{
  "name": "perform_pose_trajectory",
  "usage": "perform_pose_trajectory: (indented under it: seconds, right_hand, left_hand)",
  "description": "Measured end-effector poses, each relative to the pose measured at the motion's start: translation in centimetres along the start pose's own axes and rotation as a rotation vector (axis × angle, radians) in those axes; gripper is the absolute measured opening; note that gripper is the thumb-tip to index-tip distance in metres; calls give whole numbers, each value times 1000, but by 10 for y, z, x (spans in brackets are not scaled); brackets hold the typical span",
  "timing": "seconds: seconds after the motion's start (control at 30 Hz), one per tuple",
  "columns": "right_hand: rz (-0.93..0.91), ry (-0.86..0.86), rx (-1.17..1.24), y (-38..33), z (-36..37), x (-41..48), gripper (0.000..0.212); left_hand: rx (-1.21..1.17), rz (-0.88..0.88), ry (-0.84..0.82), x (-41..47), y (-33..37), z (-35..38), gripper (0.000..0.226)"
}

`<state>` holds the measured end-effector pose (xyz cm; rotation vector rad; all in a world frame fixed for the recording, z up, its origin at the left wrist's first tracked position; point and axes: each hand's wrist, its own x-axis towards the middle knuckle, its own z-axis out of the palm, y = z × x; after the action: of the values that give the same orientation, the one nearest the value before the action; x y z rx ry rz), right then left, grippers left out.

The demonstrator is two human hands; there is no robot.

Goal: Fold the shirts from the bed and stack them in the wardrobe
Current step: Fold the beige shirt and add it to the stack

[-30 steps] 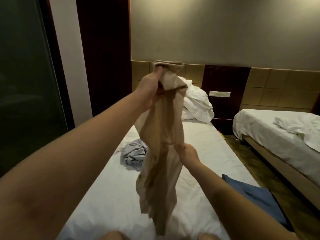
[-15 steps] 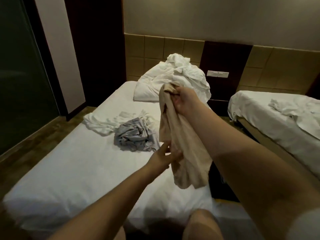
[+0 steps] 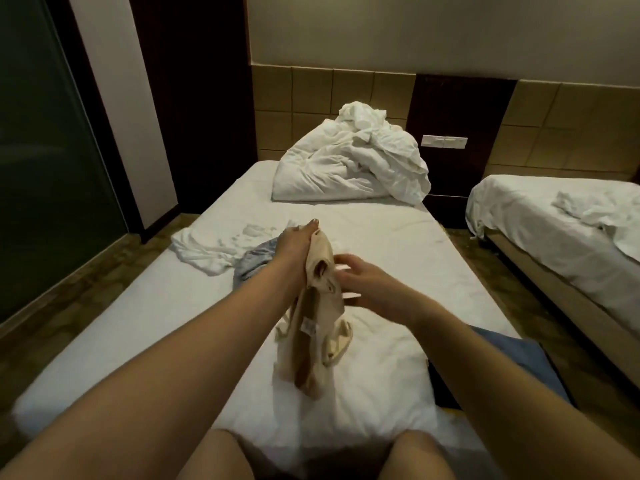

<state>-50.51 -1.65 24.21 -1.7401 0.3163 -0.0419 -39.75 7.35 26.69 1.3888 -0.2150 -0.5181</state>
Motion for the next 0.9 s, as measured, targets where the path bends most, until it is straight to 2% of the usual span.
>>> perform_pose_trajectory:
  seconds: [0.07,0.13,0.17,0.23,0.33,0.4,0.5,0.63,0.7,0.8,0.9]
  right_hand:
    - [-64,-30,87,4,6,-3,47]
    - [-145,19,189,3,8,-3,57]
    - [-196,70,217,0,9,-1,55]
    - [-276,244,263,-10,8,2,38]
    - [-298,423,266,-26,-4,9,20]
    - [-288,479,208,-38,-13,10,6]
    - [-318,519,114,-58,-26,10,17]
    - [-325,436,-152,-97,-37,5,26]
    - [-333,350,-316,-118,-39,-3,20]
    - [-290,285,-524,-145,-45,-20,10]
    - [-282,289,-571,-160,-52,-37,6]
  left_hand:
    - [55,61,74,4,10,3,16]
    - [0,91,57,4,18,10,10]
    - [-65,87,20,4,21,14,14]
    - [-159,85,-54,1,27,18,15]
    - [-96,130,-86,3,31,17,9]
    - [99,168,-104,3,33,16,31]
    - [372,299,-145,-3,40,19,51]
    - [544,561,-140,-19,73,24,79]
    - [672,633,-167,-23,94,24,73]
    - [843,628,-319,-33,127,23,45]
    - [952,667,-335,-37,146,23,28]
